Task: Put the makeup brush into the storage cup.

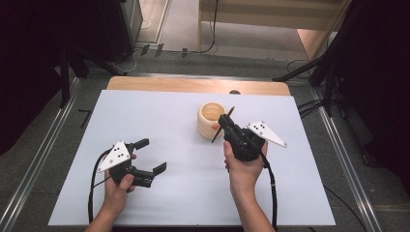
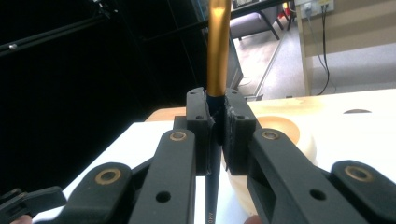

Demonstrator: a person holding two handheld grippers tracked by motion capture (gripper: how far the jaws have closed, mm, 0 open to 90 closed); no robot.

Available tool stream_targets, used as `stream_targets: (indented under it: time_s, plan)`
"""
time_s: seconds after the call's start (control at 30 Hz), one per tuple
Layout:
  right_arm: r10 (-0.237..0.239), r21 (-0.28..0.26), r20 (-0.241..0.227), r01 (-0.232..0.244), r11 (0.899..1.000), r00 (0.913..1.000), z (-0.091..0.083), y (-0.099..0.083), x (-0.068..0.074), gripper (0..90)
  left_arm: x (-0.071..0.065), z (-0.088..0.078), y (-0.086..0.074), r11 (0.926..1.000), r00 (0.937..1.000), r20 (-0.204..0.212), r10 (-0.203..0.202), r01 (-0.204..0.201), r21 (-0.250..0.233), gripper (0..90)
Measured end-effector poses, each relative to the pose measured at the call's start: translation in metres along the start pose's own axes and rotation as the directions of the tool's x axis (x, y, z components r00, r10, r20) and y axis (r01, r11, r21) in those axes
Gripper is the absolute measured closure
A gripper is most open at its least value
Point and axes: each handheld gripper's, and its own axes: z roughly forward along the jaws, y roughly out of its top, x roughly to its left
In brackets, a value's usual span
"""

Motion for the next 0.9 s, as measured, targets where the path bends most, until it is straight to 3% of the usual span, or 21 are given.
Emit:
stream_targets:
  time_s: [0.5,0.9]
  plan:
    - [-0.041,-0.019,0.003,0.041,0.999,0.9992,0.007,0.017,-0.011,83.7,0.012,-0.019,-0.012,1.0,0.9986,-0.052,-0.002,0.002,0.001,0.0]
    - [-0.04,-0.019,0.015,0.04,0.999,0.9991,0.013,0.022,-0.022,83.7,0.017,-0.032,-0.018,1.0,0.9967,-0.081,-0.006,0.006,0.006,0.0]
